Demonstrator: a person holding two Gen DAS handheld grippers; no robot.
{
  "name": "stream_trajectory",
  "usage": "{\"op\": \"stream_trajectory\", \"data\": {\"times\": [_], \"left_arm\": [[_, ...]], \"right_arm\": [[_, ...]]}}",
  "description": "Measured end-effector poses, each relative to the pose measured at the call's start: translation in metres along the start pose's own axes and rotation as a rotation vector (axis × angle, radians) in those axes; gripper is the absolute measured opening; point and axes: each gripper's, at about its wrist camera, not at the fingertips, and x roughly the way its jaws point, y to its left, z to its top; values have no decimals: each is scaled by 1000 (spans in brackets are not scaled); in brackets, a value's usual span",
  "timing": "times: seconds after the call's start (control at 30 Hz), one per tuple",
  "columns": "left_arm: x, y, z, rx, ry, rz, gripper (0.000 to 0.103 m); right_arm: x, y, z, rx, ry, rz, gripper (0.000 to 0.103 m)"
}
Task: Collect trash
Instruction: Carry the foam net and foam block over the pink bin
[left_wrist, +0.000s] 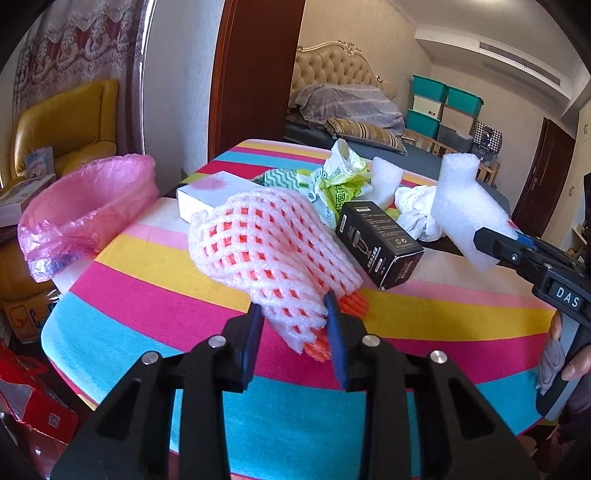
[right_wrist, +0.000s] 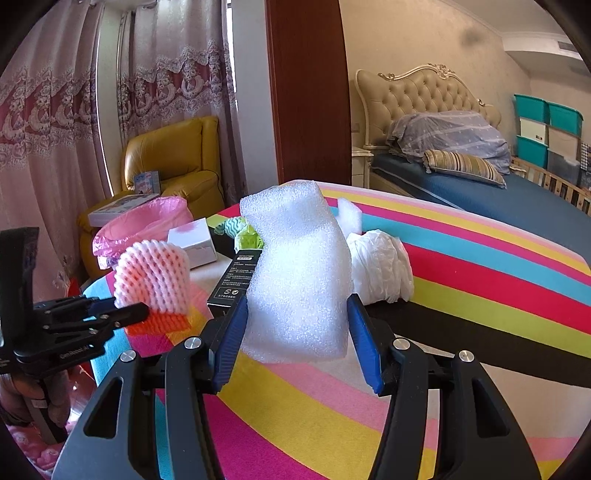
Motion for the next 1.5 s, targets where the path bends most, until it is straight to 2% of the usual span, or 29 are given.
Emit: {"op": "stream_trajectory", "data": {"times": [0.43,0.7,0.9,1.17,1.5], "left_arm": [[-18,4,-4,15,-66,51,32],[-40,9,-2,50,-144,102,32],[-57,18,-2,61,-193,137,32],[-68,40,-6,57,-203,181,33],[-77,68,-11,41,-193,223,33]], "right_arm": [[4,8,0,-23,16,0,53],[-7,46,4,-88,-3,69,53],[-9,56,4,-76,-3,117,53],[1,84,10,-106,21,194,53],[31,127,35,-143,76,299,53]]}}
